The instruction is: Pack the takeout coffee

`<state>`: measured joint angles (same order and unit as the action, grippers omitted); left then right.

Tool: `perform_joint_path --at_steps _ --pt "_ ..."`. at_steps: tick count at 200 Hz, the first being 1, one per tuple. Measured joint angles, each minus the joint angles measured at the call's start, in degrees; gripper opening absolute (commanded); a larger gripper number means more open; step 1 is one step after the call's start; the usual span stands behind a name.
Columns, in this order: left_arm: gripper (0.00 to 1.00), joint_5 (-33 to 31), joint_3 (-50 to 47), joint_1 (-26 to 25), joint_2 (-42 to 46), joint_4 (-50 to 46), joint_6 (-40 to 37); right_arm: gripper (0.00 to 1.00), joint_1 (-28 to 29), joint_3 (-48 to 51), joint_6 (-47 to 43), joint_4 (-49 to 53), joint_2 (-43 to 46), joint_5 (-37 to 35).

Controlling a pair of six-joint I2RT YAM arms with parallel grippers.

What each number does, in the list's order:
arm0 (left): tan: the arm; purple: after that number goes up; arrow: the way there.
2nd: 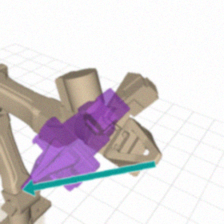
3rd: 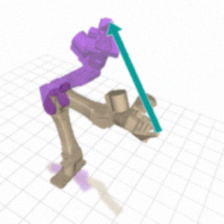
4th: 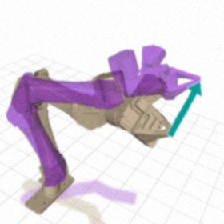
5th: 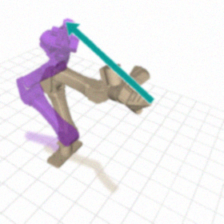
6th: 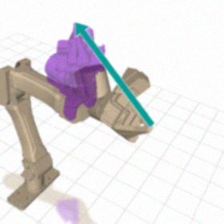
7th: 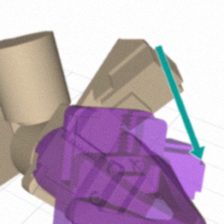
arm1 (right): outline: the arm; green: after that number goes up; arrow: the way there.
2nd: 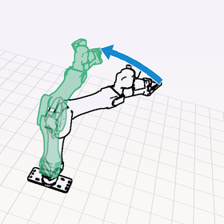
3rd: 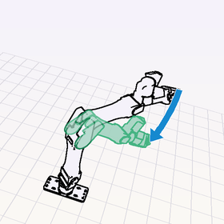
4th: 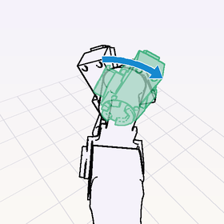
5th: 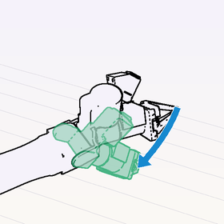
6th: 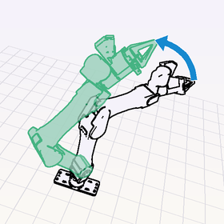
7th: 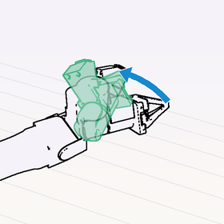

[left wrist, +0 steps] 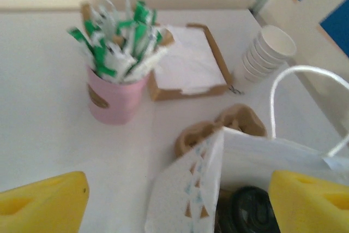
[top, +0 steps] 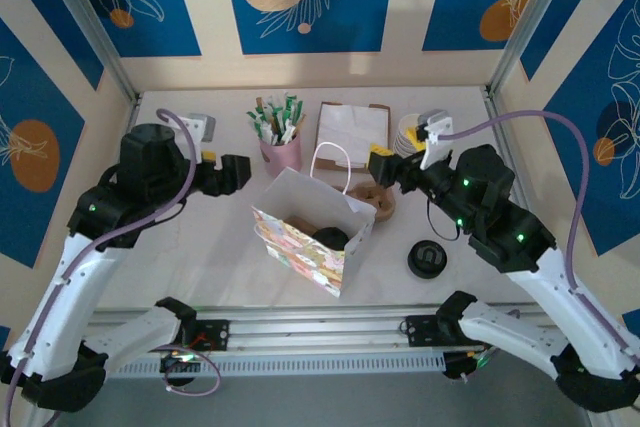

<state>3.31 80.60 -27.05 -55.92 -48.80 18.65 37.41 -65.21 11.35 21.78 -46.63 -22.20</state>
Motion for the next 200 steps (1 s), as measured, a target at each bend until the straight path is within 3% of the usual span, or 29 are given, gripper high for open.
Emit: perform_joint_path --at_steps 44,59,101,119,143,174,200 --pt "0.52 -8.13 9.09 0.00 -4.79 -1.22 -1.27 0.78 -14.75 15.04 3.96 -8.17 3.08 8.59" --pt "0.34 -9.18 12.24 0.00 -8.11 -1.86 -1.90 0.77 -16.35 21.44 4.13 -11.15 5.77 10.64" --pt "0.18 -11.63 14.19 0.26 -17.59 -1.40 -2.80 0.77 -17.55 32.65 3.82 -21.20 10.03 14.82" --pt "0.18 -9.99 13.62 2.10 -21.75 -0.44 -2.47 0.76 -17.44 38.80 3.74 -26.97 12.57 16.04" --pt "0.20 -4.13 6.91 8.76 -23.28 5.31 -1.38 0.76 -16.74 45.20 3.63 -30.47 15.98 15.98" --pt "0.21 4.72 -4.11 16.28 -22.91 14.93 0.59 0.77 -16.63 46.58 3.08 -31.91 17.64 14.45" --pt "0.26 9.99 -10.47 18.32 -22.91 23.12 1.53 0.77 -16.63 46.58 2.60 -33.05 17.92 13.18"
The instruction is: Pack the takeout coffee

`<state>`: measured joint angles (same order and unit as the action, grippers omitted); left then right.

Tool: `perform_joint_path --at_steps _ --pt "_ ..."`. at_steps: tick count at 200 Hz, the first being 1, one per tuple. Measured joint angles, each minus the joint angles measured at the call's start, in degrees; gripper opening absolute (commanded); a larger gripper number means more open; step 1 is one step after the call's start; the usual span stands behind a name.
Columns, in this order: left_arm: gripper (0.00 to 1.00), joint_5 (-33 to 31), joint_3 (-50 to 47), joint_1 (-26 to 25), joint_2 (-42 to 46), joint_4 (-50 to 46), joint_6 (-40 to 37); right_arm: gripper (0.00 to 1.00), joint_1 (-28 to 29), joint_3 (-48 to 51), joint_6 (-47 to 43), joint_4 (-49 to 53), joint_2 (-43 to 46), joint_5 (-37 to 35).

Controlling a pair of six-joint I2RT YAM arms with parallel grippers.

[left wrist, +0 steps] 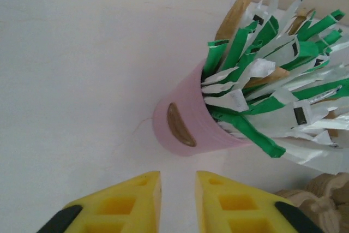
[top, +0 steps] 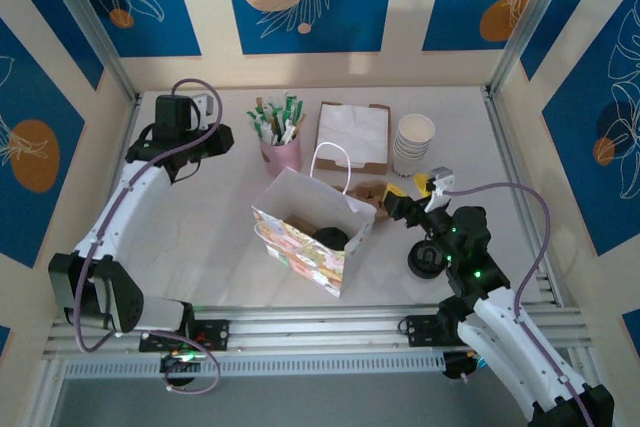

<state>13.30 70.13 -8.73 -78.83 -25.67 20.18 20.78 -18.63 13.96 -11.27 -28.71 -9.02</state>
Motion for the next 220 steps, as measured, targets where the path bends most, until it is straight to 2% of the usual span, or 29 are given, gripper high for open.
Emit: perform_joint_path --at_steps 12,66,144,220 --pt "0.29 1.84 -0.87 0.11 -0.11 2.54 0.15 0.77 -0.02 0.00 0.00 -0.28 0.00 -0.24" --pt "0.28 4.07 0.04 1.14 -3.98 13.81 3.54 0.80 -0.33 0.07 0.02 -1.38 -0.68 -1.07" --pt "0.37 9.68 0.31 1.14 -10.40 16.33 2.43 0.81 -0.46 0.09 0.00 -1.57 -2.69 -1.11" --pt "0.27 12.87 0.31 1.16 -11.78 19.32 3.28 0.81 -0.66 0.09 0.00 -1.60 -5.57 -1.09"
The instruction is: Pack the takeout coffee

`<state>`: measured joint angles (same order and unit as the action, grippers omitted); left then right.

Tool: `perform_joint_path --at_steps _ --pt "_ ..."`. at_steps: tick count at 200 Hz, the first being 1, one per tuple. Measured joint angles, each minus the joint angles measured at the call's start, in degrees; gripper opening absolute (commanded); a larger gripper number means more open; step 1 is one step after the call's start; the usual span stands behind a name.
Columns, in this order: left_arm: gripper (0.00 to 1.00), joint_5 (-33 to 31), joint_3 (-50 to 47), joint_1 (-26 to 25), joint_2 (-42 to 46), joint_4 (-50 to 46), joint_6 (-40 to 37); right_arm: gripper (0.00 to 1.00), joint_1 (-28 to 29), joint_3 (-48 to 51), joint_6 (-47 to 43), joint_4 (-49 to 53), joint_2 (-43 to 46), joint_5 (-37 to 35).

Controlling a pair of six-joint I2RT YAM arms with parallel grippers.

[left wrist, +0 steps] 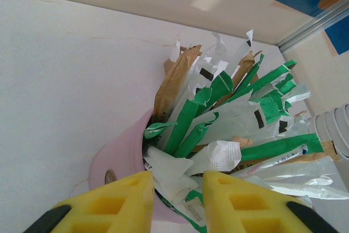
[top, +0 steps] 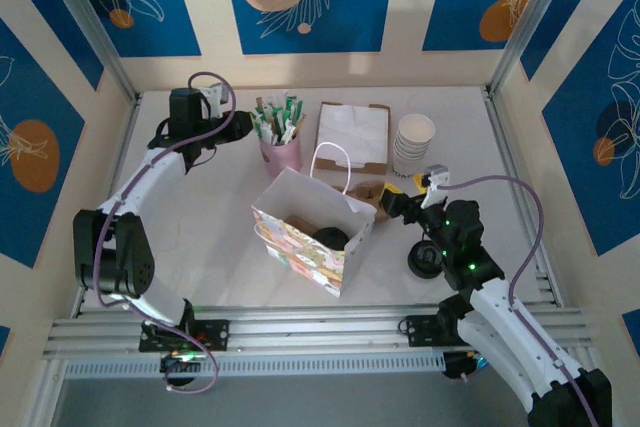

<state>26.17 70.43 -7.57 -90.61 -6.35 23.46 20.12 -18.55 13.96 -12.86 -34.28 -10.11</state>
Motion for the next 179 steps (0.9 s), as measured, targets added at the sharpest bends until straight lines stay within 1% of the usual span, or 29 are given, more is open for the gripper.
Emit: perform_joint_path --at_steps 31,49,78,96,179 --pt "0.22 0.42 0.37 0.02 -0.66 -0.02 0.31 0.81 0.00 0.00 0.02 0.02 -0.02 0.00" --pt "0.17 0.55 0.44 0.02 -0.76 0.02 0.42 0.81 0.00 0.00 0.00 0.02 -0.02 0.00" --pt "0.04 0.61 0.46 0.07 -0.76 0.11 0.72 0.81 0.00 0.00 0.02 0.02 -0.02 0.02" --pt "0.00 0.61 0.46 0.15 -0.74 0.17 0.66 0.81 0.00 0.00 0.02 0.02 -0.02 0.00" --pt "0.00 0.96 0.46 1.29 0.39 1.07 0.72 0.82 0.00 0.00 0.02 0.02 -0.02 0.02"
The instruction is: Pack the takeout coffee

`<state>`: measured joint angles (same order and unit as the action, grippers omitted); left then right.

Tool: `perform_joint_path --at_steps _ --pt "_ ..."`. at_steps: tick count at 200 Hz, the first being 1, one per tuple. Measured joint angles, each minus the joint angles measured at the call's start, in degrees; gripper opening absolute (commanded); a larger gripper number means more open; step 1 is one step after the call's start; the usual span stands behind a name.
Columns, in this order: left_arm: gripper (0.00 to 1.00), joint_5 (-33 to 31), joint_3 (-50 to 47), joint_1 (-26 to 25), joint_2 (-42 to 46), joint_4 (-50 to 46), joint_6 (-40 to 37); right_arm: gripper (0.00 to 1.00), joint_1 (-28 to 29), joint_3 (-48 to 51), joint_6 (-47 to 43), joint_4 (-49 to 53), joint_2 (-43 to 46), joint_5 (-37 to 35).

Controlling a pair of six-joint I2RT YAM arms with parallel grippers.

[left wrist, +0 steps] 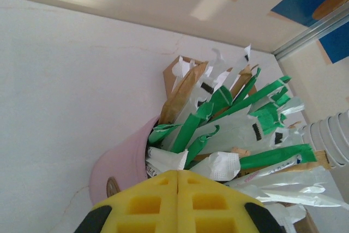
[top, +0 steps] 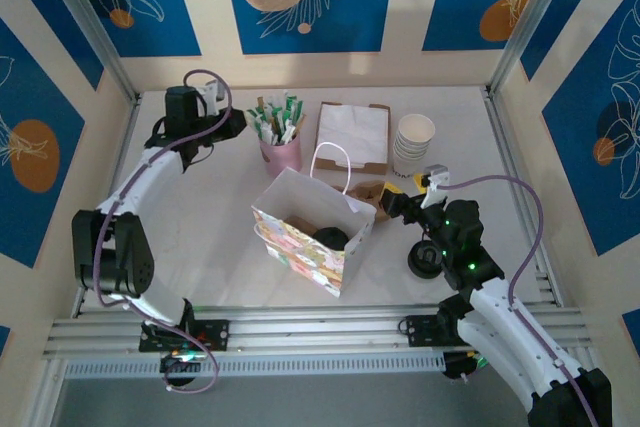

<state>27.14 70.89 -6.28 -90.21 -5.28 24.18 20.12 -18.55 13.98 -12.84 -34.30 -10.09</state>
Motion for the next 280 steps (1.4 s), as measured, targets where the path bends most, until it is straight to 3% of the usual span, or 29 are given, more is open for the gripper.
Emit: perform_joint_path --at_steps 128,161,217,262,280 --pt "0.00 1.62 -0.48 1.25 4.90 4.00 0.83 0.82 -0.13 0.00 0.00 0.00 0.00 0.00" --pt "0.13 2.05 -0.50 1.95 4.52 3.98 0.81 0.83 -0.28 0.00 0.00 0.00 0.00 0.02" --pt "0.22 1.73 -0.50 2.60 4.15 3.30 0.61 0.83 -0.33 0.00 0.02 0.00 0.00 0.04" --pt "0.21 -1.09 -0.50 2.75 4.35 0.87 -0.76 0.83 -0.33 0.00 0.02 0.00 -0.02 0.04" --pt "0.11 -1.73 -0.50 2.78 4.35 -0.26 -1.36 0.83 -0.33 0.00 0.02 0.00 -0.04 0.04"
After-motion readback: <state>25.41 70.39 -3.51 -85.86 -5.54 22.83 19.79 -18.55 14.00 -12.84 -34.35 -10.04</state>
